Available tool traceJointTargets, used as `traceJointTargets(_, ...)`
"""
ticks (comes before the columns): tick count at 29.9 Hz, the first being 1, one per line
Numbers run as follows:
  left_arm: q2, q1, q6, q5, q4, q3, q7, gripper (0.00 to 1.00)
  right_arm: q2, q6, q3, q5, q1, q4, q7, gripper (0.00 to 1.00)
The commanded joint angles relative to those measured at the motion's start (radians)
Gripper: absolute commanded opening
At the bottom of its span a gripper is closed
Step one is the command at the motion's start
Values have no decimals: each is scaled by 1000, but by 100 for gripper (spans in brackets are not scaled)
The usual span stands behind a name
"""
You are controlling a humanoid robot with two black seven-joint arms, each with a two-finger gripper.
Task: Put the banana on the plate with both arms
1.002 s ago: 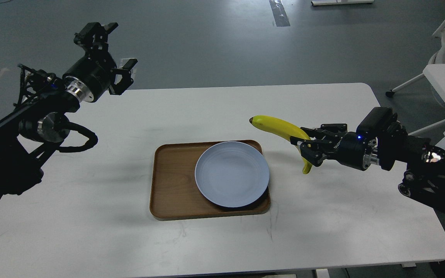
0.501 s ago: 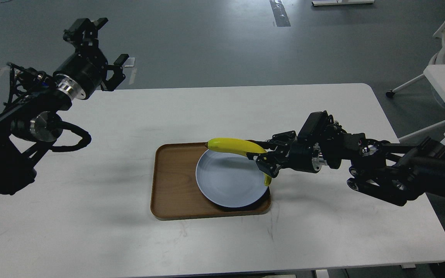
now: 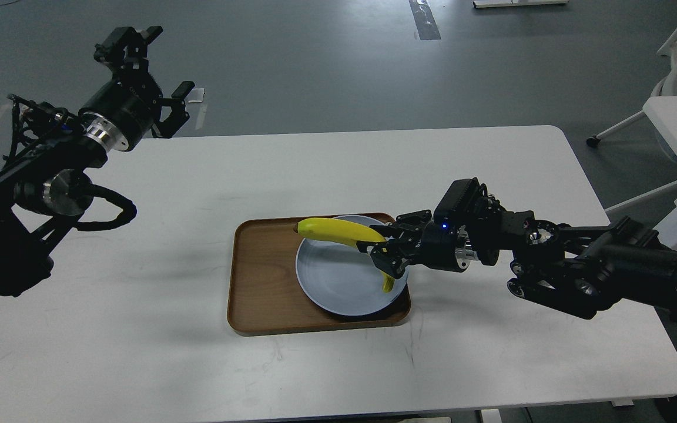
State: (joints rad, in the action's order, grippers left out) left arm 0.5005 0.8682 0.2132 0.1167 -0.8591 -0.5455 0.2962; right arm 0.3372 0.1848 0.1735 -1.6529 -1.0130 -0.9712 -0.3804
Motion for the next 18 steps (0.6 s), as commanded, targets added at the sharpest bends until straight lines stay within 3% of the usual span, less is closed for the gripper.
traceJointTargets(1,1,0,0,0,0,1,0,98,2,1,-2,5,-6,-1,3,97)
traceJointTargets(12,1,0,15,0,0,-1,0,98,25,2,-80,123,-44,-7,5,100)
traceJointTargets(18,3,3,17,0,0,-2,8,98,22,1,-190,536,-119,-17,44,100)
